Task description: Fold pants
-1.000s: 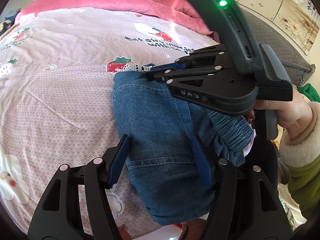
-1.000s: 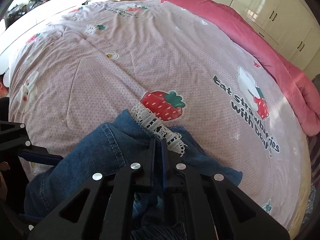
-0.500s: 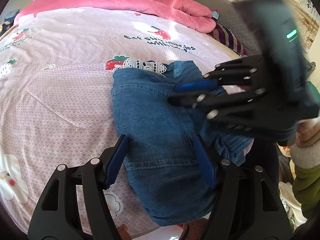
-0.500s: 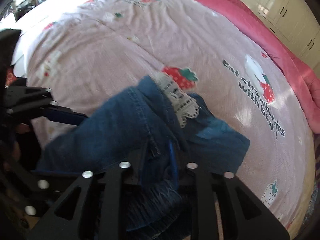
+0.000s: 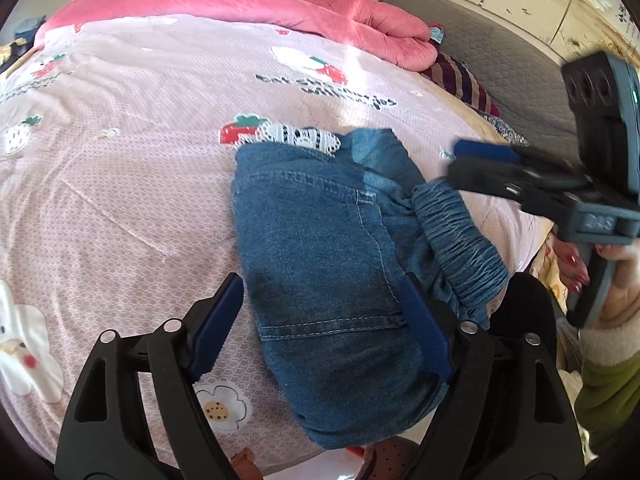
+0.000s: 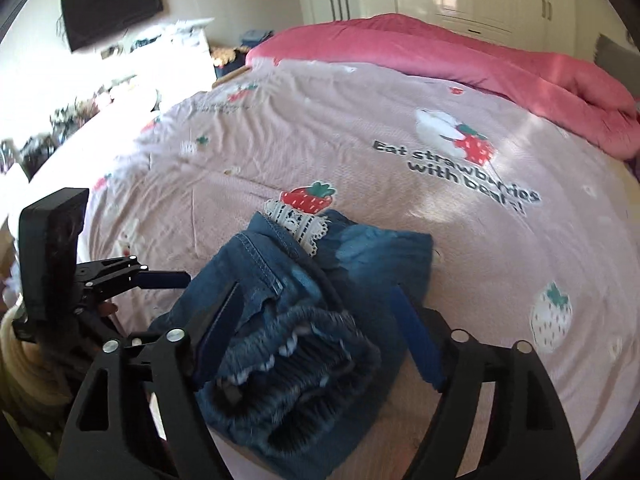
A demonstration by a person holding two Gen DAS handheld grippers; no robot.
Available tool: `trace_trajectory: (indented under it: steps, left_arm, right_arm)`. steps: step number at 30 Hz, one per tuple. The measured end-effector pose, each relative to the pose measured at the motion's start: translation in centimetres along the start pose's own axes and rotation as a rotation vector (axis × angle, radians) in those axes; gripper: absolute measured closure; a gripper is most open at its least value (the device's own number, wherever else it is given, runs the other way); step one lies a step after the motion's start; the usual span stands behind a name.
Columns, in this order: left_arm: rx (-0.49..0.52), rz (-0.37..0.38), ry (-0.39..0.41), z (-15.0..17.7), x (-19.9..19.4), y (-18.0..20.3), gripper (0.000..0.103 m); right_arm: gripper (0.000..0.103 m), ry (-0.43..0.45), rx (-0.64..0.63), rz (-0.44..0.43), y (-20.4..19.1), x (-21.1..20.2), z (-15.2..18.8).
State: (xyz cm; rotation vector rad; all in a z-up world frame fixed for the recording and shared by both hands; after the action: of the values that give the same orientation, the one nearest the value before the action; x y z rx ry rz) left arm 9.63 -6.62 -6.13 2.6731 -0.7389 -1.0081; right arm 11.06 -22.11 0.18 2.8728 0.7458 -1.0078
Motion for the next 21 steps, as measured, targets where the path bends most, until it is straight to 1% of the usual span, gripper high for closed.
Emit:
trace_trajectory:
  steps: [2, 6, 9, 13, 16, 18, 19, 20, 21]
  left_arm:
    - [-0.009, -0.015, 0.008, -0.2, -0.1, -0.4, 0.023]
    - [-0.039, -0.049, 0.0, -0.1, 0.3, -1.7, 0.021]
    - [-0.062, -0.044, -0.008, 0.2, 0.9, -1.7, 0.021]
    - [-0.062, -0.027, -0.019, 0.4, 1.9, -0.8, 0.021]
    - [-0.057, -0.025, -0.027, 0.8, 2.3, 0.0, 0.022]
    - [-0.044, -0.029, -0.028, 1.0, 2.6, 0.5, 0.026]
    - [-0.027, -0.039, -0.028, 1.0, 2.7, 0.9, 0.03]
    - [-0.008, -0.048, -0.026, 1.1, 2.7, 1.2, 0.039]
    - [0.001, -0.05, -0.025, 1.2, 2.6, 1.3, 0.044]
  right_arm:
    - [0.02, 0.009, 0.051, 0.004, 1.0, -0.9, 0.6]
    - [0.019, -0.005, 0.182, -0.026, 2.8, -1.2, 2.7]
    - [0.019, -0.022, 0.254, -0.022, 3.9, -0.7, 4.6]
    - [0.019, -0.033, 0.36, -0.068, 5.0, 0.2, 6.1]
    - [0.021, -0.033, 0.414, -0.101, 5.3, 1.0, 6.8]
    - [0.04, -0.033, 0.404, -0.118, 5.0, 1.4, 6.9]
    - [0.046, -0.034, 0.404, -0.127, 4.8, 1.6, 7.0]
    - [0.055, -0.034, 0.4, -0.137, 4.4, 1.7, 7.0]
    - [0.06, -0.031, 0.387, -0.133, 4.1, 1.7, 7.0]
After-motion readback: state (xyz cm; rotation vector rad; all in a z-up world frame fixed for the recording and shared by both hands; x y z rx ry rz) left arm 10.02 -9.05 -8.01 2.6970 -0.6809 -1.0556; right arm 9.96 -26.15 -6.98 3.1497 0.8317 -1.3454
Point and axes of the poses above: each gripper's, at about its wrist camera, not at the fingertips, and x roughly the way its jaws point, y to its right, z to its underside, the point moved 4 cm from there along x, roughly the way its jaws point, and after that the axes turned 14 degrees about y, right-handed, at the moved point
